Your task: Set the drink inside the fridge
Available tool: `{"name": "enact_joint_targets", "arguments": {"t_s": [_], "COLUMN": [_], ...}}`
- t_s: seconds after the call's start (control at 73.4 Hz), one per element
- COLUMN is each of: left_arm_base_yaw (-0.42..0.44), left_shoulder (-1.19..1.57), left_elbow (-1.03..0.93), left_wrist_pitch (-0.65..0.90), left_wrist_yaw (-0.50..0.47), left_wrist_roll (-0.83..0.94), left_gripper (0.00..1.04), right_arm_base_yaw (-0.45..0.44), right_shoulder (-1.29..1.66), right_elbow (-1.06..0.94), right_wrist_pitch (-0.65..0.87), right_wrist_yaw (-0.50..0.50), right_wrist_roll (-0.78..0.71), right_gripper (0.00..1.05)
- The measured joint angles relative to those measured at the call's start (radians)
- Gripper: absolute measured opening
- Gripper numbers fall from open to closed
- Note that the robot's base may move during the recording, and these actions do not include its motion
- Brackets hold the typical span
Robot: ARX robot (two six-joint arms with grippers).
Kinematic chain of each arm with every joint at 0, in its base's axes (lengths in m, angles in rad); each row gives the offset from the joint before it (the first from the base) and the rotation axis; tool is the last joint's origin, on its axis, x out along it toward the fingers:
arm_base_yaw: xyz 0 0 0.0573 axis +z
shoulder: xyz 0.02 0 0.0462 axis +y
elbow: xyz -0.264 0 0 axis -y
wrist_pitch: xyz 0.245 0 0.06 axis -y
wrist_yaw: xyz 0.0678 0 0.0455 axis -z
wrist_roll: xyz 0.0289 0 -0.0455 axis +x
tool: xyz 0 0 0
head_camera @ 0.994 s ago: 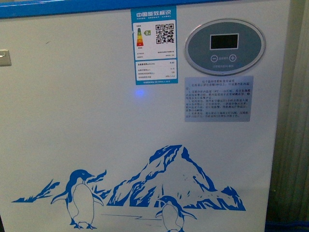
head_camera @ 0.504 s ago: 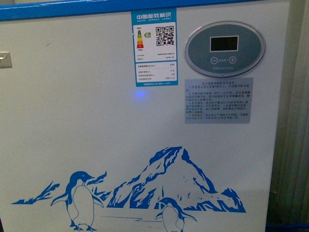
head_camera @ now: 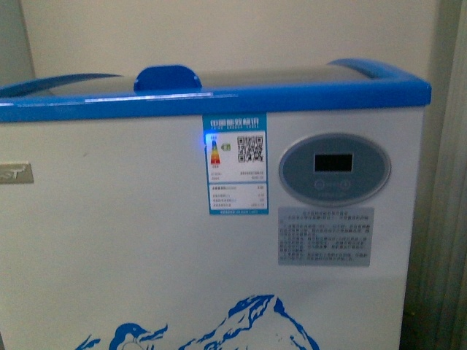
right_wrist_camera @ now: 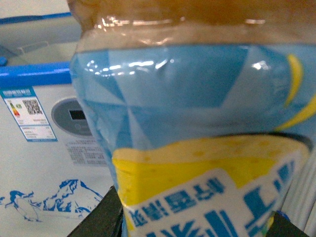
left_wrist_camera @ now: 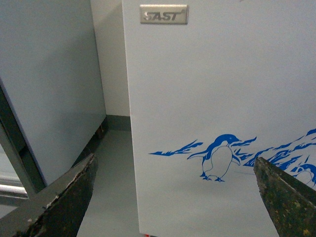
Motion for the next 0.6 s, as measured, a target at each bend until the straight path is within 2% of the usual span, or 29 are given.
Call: {"name": "enact_joint_targets", "arguments": {"t_s": [0.599], "left_arm_base_yaw": [0.0], "left_shoulder": [0.0], "left_elbow": [0.0], "left_wrist_pitch": [0.0], "left_wrist_yaw": [0.0], "left_wrist_roll": [0.0], "left_gripper": [0.97], "right_arm_base_yaw": [0.0], "right_shoulder": [0.0], "right_elbow": [0.0], "right_wrist_pitch": [0.0], "right_wrist_yaw": [0.0], "right_wrist_roll": [-0.003], "right_gripper": [0.37]}}
